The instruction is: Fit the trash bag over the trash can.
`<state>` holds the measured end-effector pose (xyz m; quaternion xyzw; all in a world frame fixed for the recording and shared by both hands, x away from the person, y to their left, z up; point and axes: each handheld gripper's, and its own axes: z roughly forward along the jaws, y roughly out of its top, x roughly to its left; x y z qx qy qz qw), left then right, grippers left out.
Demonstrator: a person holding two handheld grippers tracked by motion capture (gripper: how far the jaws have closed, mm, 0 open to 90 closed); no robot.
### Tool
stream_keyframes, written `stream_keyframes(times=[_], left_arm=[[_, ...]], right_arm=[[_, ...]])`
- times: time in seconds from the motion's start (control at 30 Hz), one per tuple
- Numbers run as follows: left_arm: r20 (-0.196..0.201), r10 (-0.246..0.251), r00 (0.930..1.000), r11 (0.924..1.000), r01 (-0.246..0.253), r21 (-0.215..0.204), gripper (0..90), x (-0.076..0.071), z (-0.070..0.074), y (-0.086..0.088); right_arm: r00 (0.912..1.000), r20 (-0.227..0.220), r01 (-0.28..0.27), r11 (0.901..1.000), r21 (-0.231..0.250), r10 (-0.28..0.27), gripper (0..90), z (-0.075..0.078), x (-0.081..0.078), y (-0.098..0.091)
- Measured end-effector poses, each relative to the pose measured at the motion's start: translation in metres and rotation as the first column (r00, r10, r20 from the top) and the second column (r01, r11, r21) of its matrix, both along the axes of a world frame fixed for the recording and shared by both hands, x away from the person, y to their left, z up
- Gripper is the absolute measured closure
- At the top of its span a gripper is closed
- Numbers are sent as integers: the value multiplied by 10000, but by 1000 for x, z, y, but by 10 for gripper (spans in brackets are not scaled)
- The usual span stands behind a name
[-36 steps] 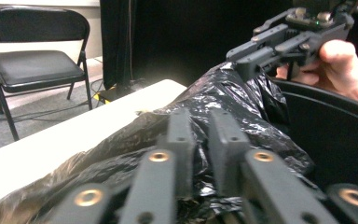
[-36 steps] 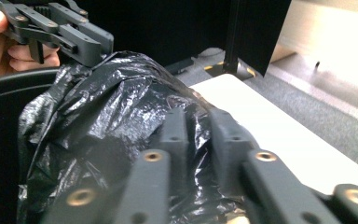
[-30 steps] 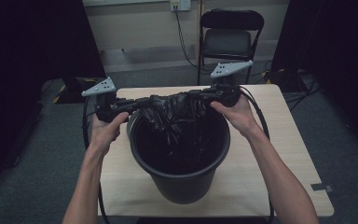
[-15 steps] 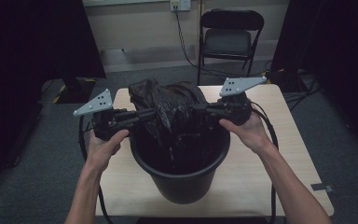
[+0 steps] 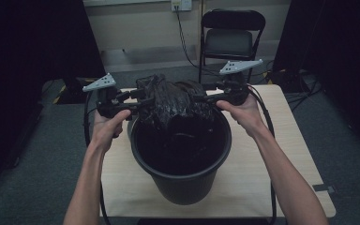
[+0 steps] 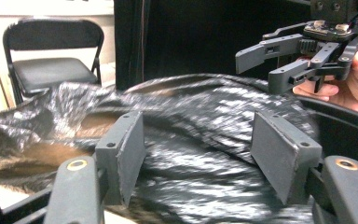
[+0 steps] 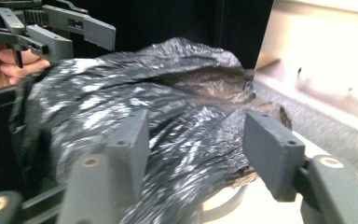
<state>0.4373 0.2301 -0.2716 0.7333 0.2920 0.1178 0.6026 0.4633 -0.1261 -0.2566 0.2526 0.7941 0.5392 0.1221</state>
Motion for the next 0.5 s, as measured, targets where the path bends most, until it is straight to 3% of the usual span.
stream_keyframes(times=[0.07, 0.17, 0.2, 0.27, 0.3, 0.33, 0.37, 0.43, 0.47, 0.5], left_arm=[[-284, -74, 9996, 9999, 70, -142, 345, 4, -10, 2], [-347, -150, 9993, 9999, 147, -73, 345, 4, -14, 3], [-374, -160, 9992, 9999, 159, -31, 345, 3, -15, 4], [-471, -342, 9983, 9994, 337, -103, 352, 2, -16, 6], [-463, -388, 9982, 9992, 387, -40, 429, 1, -16, 7], [-468, -445, 9979, 9990, 446, 8, 429, 0, -16, 7], [-431, -608, 9972, 9981, 606, -45, 581, -1, -16, 8], [-317, -794, 9963, 9967, 788, -191, 635, -4, -15, 10], [10, -746, 9972, 9971, 746, -164, 778, -8, -12, 10], [66, -789, 9969, 9968, 790, -147, 818, -9, -11, 10]], right_arm=[[9997, -229, -44, 10000, -61, 42, 341, -5, 6, 3], [9982, -600, -101, 9996, -274, 85, 323, -9, 13, 7], [9961, -831, -339, 9989, -325, 311, 359, -10, 16, 10], [9958, -835, -414, 9983, -412, 378, 403, -10, 16, 12], [9948, -839, -616, 9968, -507, 573, 521, -9, 16, 15], [9948, -839, -616, 9968, -507, 573, 521, -9, 16, 15], [9962, -633, -638, 9964, -553, 603, 663, -8, 13, 17], [9968, -555, -611, 9967, -541, 581, 694, -7, 12, 18], [9968, -362, -725, 9960, -514, 707, 783, -6, 9, 19], [9976, -232, -657, 9962, -569, 645, 792, -5, 7, 20]])
